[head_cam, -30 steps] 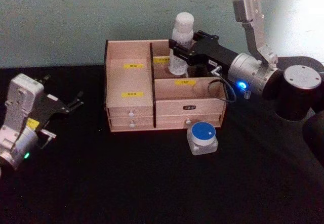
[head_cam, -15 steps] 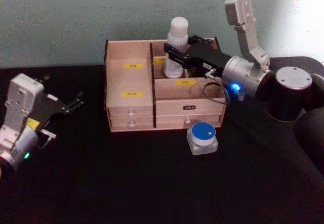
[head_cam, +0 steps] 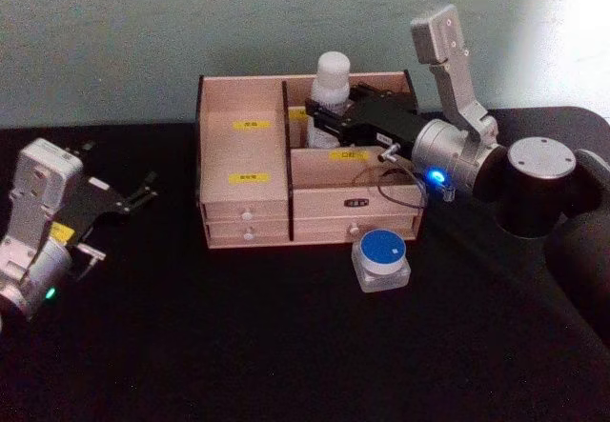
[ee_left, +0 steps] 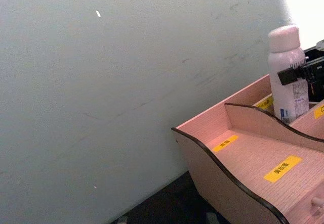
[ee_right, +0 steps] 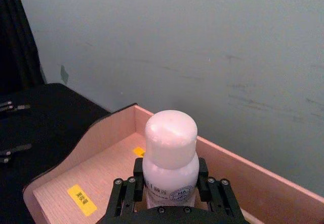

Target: Pick up the facial cleanser and watermelon frost from the table and place them into the tiered storage box.

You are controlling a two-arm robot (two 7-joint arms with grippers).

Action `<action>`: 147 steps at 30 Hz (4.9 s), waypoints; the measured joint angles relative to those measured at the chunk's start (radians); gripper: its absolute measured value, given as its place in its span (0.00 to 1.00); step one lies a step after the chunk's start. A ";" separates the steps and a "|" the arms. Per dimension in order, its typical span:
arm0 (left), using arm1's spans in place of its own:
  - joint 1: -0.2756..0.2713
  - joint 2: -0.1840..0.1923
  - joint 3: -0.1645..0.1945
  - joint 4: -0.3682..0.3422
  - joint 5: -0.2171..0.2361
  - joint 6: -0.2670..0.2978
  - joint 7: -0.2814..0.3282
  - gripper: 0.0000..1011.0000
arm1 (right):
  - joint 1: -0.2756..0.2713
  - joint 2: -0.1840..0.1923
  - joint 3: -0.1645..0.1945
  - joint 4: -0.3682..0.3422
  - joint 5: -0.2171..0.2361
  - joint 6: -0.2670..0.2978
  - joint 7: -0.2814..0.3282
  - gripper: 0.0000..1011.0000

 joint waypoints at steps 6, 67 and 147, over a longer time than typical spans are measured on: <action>0.000 0.000 0.000 0.000 0.000 0.000 0.000 0.99 | -0.008 -0.002 0.001 0.002 -0.007 0.003 -0.001 0.59; 0.000 0.000 0.000 0.000 0.000 0.000 0.000 0.99 | -0.024 -0.004 0.010 -0.001 -0.028 0.007 -0.007 0.99; 0.000 0.000 0.000 0.000 0.000 0.000 0.000 0.99 | -0.391 0.396 -0.027 -0.460 0.078 0.175 0.059 0.99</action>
